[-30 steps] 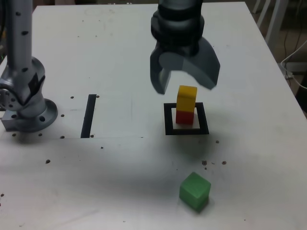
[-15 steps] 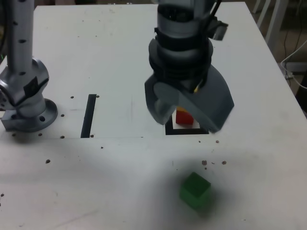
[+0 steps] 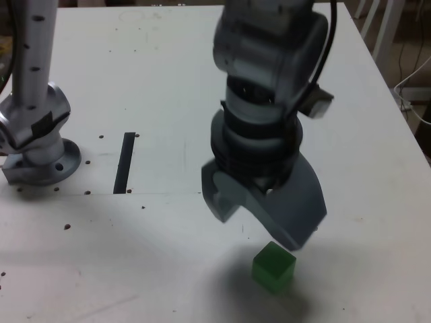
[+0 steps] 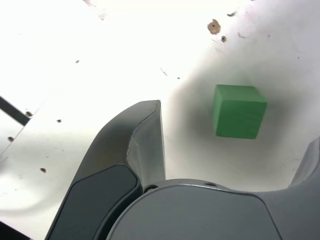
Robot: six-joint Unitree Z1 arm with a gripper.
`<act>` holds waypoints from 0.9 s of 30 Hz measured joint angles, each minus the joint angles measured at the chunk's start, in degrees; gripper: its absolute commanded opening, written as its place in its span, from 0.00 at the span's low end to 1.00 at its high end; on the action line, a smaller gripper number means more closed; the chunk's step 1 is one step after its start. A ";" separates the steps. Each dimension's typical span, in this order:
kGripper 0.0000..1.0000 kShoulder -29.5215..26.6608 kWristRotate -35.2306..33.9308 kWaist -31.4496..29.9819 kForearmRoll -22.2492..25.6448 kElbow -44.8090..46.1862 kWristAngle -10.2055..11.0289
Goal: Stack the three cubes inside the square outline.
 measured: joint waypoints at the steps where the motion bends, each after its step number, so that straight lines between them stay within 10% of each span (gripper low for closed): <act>1: 0.98 0.42 0.27 0.00 -0.48 -0.01 -0.26; 17: 0.87 5.79 2.03 0.16 -6.33 0.24 -4.68; 27: 0.31 7.46 2.62 0.36 -7.17 0.07 -5.72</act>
